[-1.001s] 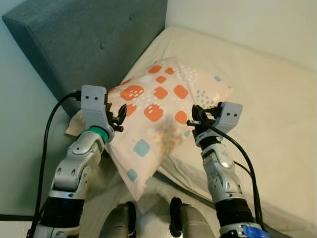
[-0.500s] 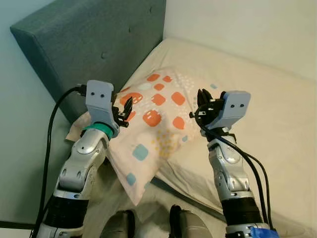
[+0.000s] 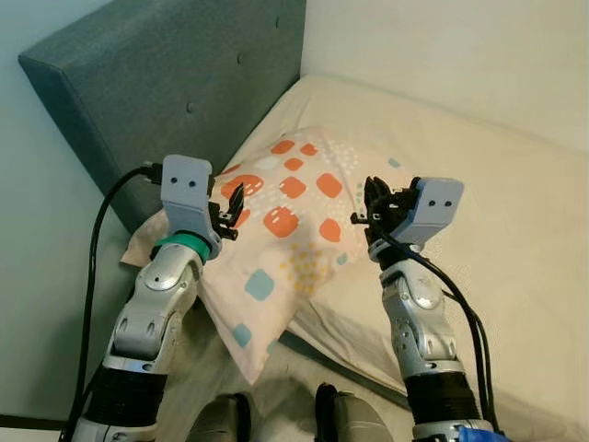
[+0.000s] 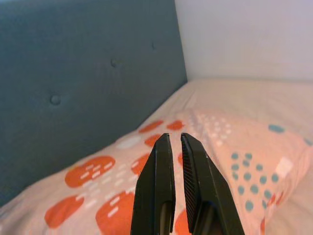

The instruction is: Clean up the room

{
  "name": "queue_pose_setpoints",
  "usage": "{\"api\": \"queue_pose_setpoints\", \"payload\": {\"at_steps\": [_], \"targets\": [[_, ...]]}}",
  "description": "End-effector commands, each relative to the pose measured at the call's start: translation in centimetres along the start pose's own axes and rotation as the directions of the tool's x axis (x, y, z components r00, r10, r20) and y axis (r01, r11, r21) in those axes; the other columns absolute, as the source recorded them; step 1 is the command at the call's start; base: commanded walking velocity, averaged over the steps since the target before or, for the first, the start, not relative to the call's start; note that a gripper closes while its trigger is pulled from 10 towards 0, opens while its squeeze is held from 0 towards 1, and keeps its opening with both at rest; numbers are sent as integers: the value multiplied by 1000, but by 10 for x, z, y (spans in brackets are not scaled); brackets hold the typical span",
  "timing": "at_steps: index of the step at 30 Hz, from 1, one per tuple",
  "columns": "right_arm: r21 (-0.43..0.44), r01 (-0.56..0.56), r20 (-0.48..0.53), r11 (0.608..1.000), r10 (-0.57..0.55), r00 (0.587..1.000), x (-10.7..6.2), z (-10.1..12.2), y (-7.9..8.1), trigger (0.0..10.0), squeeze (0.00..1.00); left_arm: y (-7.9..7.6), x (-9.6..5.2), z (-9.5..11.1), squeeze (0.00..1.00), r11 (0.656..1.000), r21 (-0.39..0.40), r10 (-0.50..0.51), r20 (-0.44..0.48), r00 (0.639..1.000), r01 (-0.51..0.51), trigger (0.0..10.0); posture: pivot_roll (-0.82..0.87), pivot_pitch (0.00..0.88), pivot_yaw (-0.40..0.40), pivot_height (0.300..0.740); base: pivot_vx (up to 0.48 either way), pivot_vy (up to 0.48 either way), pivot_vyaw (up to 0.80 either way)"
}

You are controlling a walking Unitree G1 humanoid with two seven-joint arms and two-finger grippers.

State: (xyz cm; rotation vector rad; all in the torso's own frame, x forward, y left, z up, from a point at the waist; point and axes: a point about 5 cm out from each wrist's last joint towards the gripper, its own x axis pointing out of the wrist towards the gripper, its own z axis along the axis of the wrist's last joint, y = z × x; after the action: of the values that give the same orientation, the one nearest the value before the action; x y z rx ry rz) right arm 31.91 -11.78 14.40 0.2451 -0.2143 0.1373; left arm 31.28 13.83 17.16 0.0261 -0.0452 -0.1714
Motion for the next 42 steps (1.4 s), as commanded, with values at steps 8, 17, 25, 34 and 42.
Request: {"api": "queue_pose_setpoints", "payload": {"at_steps": [8,17,25,34,42], "targets": [[10,-13,-30,1000,13,999,1,-7,2,10000,0,2,1,-2,0,1000,7,17,3,1000,-17,10000,-9,16,13,697,0,0,0],[-1,-13,-34,1000,13,999,4,-9,1,10000,0,-3,4,-3,0,1000,3,12,16,1000,-12,10000,-13,0,25,697,0,0,0],[9,6,-25,1000,-5,1000,3,-12,3,10000,0,-1,9,1,0,1000,11,-4,18,1000,3,10000,-15,1,52,697,0,0,0],[14,-2,-37,1000,3,999,-1,-17,5,10000,0,5,6,-4,0,1000,20,13,6,1000,-13,10000,-3,28,46,697,0,0,0],[-17,-31,-38,999,30,999,0,-14,0,10000,0,3,4,-14,0,999,14,42,-11,999,-42,10000,-10,28,25,697,0,0,0]]}}
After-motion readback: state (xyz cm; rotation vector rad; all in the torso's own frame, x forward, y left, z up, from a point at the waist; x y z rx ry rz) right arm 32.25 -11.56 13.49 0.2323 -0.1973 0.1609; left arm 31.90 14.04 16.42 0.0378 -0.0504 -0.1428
